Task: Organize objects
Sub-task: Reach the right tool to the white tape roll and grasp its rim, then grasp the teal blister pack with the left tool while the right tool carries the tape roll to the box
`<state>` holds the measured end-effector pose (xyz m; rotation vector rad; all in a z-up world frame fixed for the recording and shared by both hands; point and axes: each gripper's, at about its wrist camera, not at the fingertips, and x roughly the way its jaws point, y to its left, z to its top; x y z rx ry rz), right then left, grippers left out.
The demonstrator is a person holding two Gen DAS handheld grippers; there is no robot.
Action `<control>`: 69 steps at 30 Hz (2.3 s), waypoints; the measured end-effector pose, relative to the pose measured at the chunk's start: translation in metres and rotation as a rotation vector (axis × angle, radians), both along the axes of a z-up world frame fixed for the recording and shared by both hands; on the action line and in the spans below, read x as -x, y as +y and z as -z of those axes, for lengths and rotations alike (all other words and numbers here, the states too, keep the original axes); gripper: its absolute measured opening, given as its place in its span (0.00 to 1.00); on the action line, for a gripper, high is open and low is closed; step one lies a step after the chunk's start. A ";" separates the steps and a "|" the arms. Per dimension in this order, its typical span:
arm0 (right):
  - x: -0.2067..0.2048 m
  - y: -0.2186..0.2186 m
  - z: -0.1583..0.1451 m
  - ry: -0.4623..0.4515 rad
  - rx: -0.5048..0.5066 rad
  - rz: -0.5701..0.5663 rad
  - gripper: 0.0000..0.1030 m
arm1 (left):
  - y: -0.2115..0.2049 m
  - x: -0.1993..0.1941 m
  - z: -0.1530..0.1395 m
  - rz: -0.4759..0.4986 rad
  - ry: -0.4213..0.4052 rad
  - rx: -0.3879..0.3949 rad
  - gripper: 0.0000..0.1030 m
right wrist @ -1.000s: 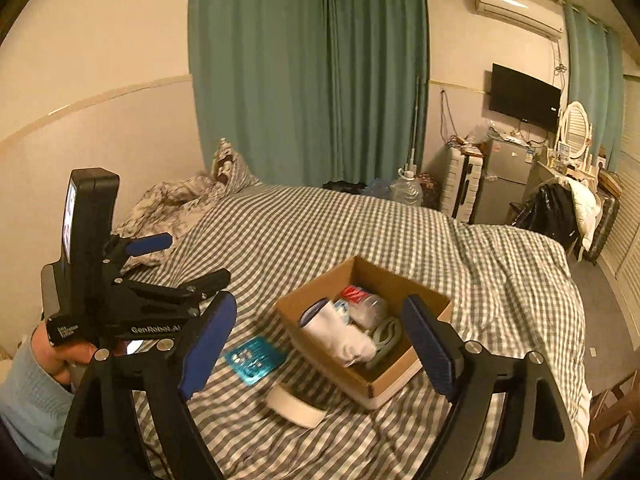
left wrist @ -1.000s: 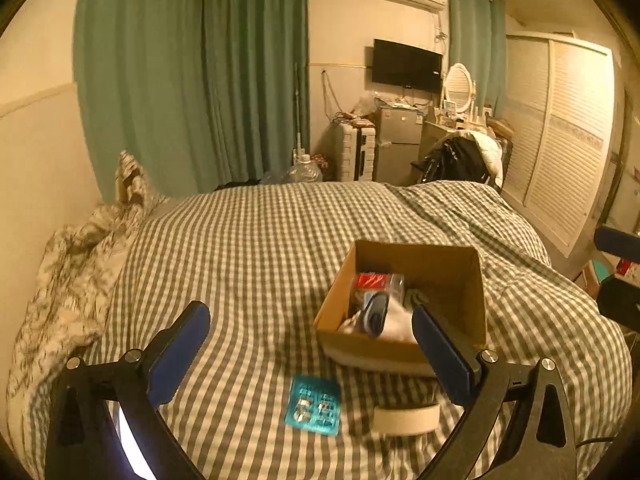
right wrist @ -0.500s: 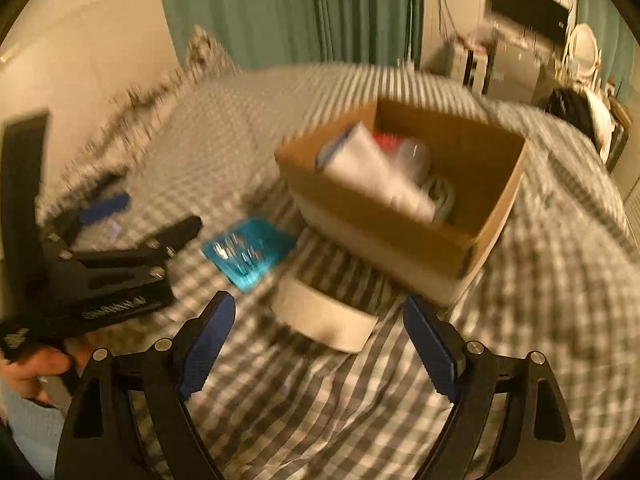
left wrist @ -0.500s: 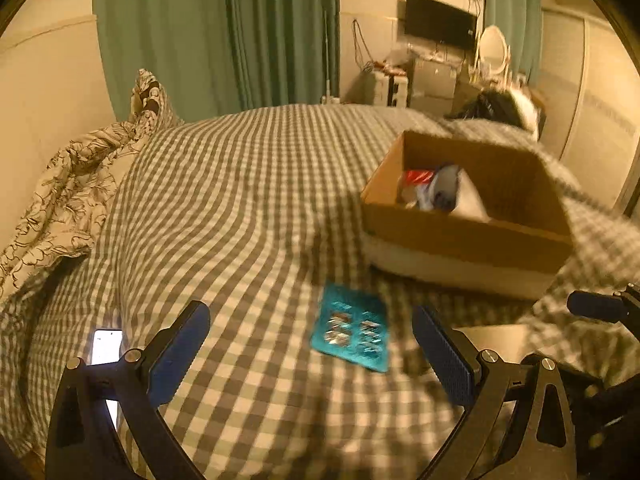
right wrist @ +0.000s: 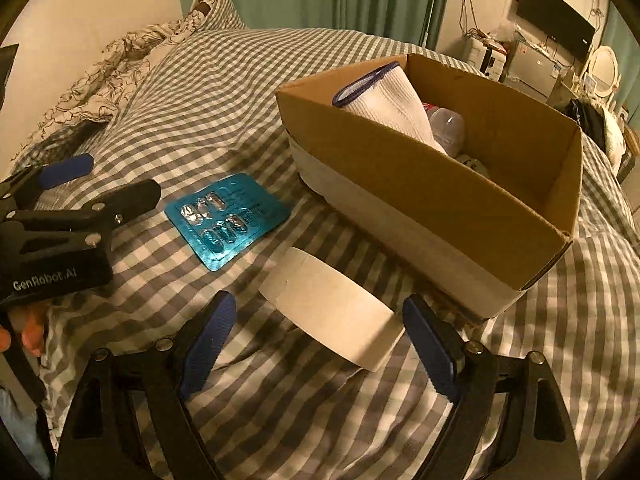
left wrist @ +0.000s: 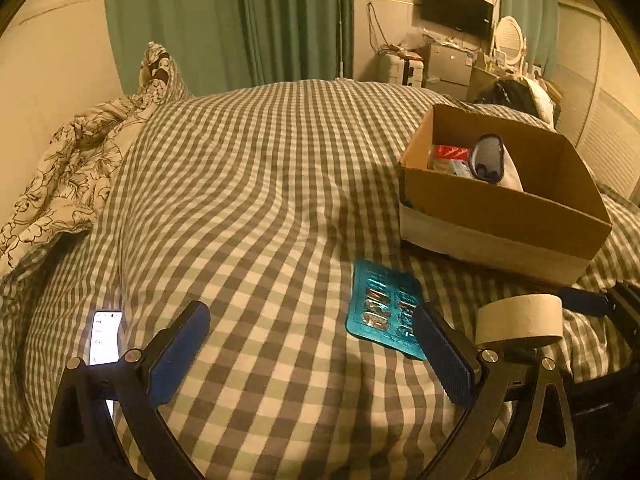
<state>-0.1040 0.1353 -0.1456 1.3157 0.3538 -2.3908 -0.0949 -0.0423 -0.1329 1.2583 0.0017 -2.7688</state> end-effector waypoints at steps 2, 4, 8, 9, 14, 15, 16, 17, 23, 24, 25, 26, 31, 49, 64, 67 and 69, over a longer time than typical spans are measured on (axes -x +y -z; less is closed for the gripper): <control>0.000 0.001 -0.001 0.012 -0.021 0.003 0.65 | 0.002 0.001 0.001 0.007 -0.004 0.002 1.00; -0.002 0.005 -0.004 0.010 -0.016 0.001 0.56 | 0.004 0.002 0.002 0.012 -0.012 -0.003 1.00; -0.008 0.013 -0.011 0.042 -0.043 0.006 0.39 | 0.006 0.003 0.008 0.018 -0.032 -0.004 1.00; -0.009 0.015 -0.012 0.048 -0.039 0.010 0.38 | 0.008 0.004 0.009 0.020 -0.037 -0.001 1.00; -0.012 0.025 -0.024 0.081 -0.035 0.027 0.29 | 0.016 0.007 0.017 0.055 -0.057 0.019 1.00; -0.014 0.027 -0.028 0.089 -0.033 0.026 0.29 | 0.018 0.008 0.019 0.072 -0.066 0.018 1.00; -0.015 0.030 -0.033 0.098 -0.031 0.028 0.27 | 0.021 0.011 0.022 0.089 -0.076 0.017 1.00; -0.017 0.032 -0.038 0.110 -0.033 0.029 0.27 | 0.025 0.014 0.024 0.101 -0.088 0.023 1.00; -0.020 0.044 -0.054 0.145 -0.041 0.046 0.06 | 0.046 0.048 0.040 0.162 -0.181 0.020 1.00; -0.020 0.045 -0.053 0.144 -0.043 0.050 0.05 | 0.049 0.054 0.045 0.167 -0.201 0.028 1.00; -0.019 0.047 -0.052 0.142 -0.045 0.054 0.06 | 0.054 0.061 0.051 0.178 -0.231 0.033 1.00; -0.020 0.048 -0.051 0.144 -0.054 0.061 0.06 | 0.056 0.066 0.057 0.183 -0.255 0.031 1.00; -0.025 0.060 -0.055 0.151 -0.039 0.073 0.05 | 0.059 0.080 0.077 0.185 -0.315 0.005 0.94; -0.021 0.090 -0.112 0.273 0.013 0.094 0.05 | 0.041 0.025 0.005 0.186 -0.119 -0.098 0.68; 0.087 0.080 -0.230 0.458 0.004 0.043 0.05 | 0.093 0.116 -0.155 0.271 0.114 -0.127 0.68; 0.116 0.083 -0.238 0.443 -0.012 0.041 0.05 | 0.112 0.141 -0.156 0.280 0.109 -0.125 0.68; 0.129 0.085 -0.236 0.435 -0.025 0.042 0.05 | 0.122 0.159 -0.146 0.280 0.090 -0.118 0.68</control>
